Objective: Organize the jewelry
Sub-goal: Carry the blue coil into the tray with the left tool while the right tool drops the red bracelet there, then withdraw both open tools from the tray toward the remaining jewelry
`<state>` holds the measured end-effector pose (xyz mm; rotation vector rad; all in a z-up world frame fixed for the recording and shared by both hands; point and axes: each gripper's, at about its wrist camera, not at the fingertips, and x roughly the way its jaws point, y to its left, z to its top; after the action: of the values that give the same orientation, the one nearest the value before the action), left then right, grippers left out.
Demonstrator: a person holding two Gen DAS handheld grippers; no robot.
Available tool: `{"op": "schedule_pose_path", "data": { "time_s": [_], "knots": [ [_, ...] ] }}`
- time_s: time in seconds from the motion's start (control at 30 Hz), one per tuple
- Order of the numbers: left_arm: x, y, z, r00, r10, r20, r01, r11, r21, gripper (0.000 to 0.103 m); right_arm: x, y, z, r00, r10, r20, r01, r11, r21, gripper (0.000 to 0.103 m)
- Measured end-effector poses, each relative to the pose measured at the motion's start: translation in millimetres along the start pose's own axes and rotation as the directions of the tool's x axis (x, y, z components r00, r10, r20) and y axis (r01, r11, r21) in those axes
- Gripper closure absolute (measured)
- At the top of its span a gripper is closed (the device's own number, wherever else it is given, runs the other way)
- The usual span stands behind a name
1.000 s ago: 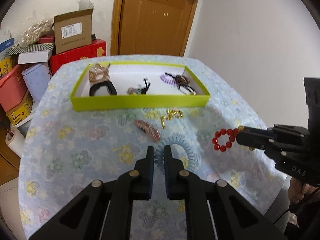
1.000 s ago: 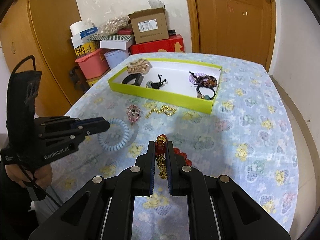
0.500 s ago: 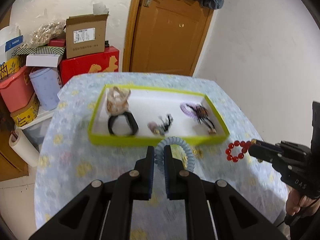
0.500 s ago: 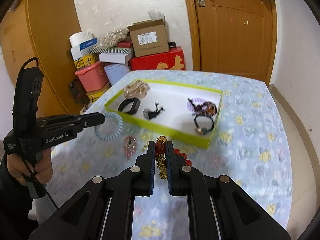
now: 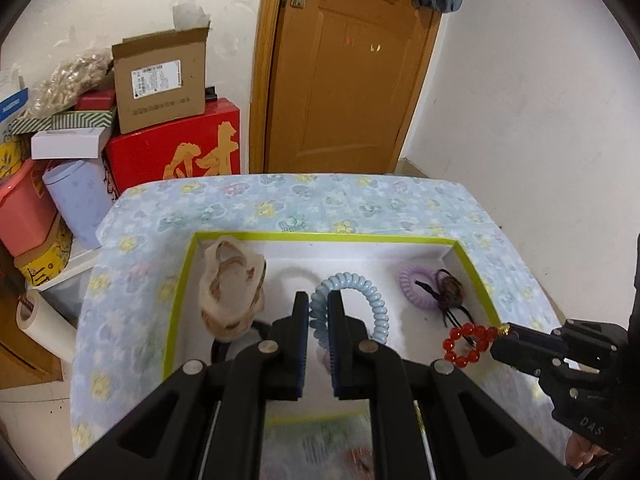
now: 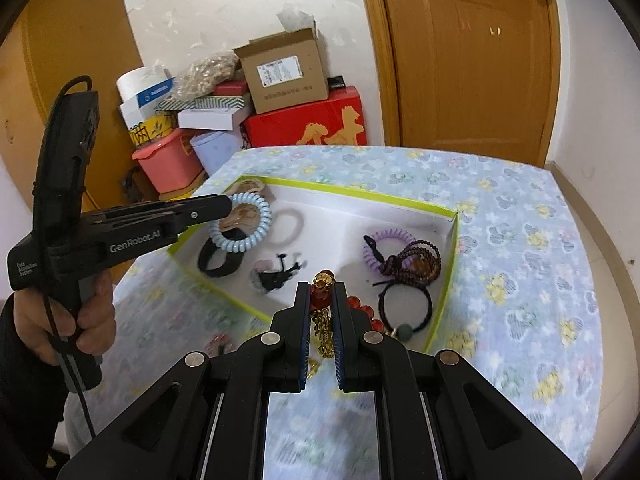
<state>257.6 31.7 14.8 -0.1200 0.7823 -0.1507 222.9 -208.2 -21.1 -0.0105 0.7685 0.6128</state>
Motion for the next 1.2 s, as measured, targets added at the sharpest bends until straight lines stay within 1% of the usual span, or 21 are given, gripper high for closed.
{"op": "schedule_pose_path", "data": {
  "time_s": [0.13, 0.3, 0.53, 0.6, 0.7, 0.77, 0.8, 1.0, 1.2],
  "knots": [
    [26.2, 2.1, 3.0, 1.000, 0.003, -0.029, -0.003, 1.000, -0.007, 0.093, 20.6, -10.0, 3.2, 0.999, 0.007, -0.034, -0.006, 1.000, 0.021, 0.093],
    [49.8, 3.3, 2.0, 0.998, 0.021, -0.058, -0.021, 1.000, 0.003, 0.093, 42.4, -17.3, -0.1, 0.997, 0.007, -0.078, -0.004, 1.000, 0.031, 0.093],
    [67.9, 3.4, 0.9, 0.996, 0.042, -0.079, -0.041, 0.999, 0.018, 0.093, 51.7, -20.8, -3.1, 0.996, -0.008, -0.094, 0.012, 0.999, 0.038, 0.092],
    [69.6, 1.3, 0.7, 0.996, 0.045, -0.081, -0.043, 0.999, 0.026, 0.093, 50.1, -22.0, -3.5, 0.996, -0.011, -0.085, 0.014, 0.999, 0.041, 0.085],
    [71.2, -1.5, 0.4, 0.994, 0.052, -0.093, -0.049, 0.998, 0.039, 0.090, 44.7, -22.1, -2.8, 0.997, -0.014, -0.071, 0.017, 0.999, 0.044, 0.080],
    [67.6, -1.3, -0.1, 0.995, 0.043, -0.091, -0.040, 0.999, 0.032, 0.080, 38.6, -20.7, -2.0, 0.998, -0.012, -0.059, 0.015, 0.999, 0.042, 0.076],
    [64.5, -0.7, -0.1, 0.996, 0.038, -0.086, -0.036, 0.999, 0.027, 0.078, 34.9, -20.0, -1.4, 0.999, -0.012, -0.052, 0.014, 0.999, 0.041, 0.074],
    [32.8, 0.2, -5.7, 0.998, 0.031, -0.053, -0.031, 0.999, 0.010, 0.077, 7.9, -16.7, -6.3, 1.000, -0.008, -0.012, 0.008, 0.999, 0.040, 0.072],
    [-5.6, 0.7, -30.4, 0.999, 0.037, -0.033, -0.036, 0.999, 0.006, 0.077, -22.0, -9.6, -23.4, 1.000, -0.001, 0.014, 0.000, 0.999, 0.037, 0.072]
  ]
}}
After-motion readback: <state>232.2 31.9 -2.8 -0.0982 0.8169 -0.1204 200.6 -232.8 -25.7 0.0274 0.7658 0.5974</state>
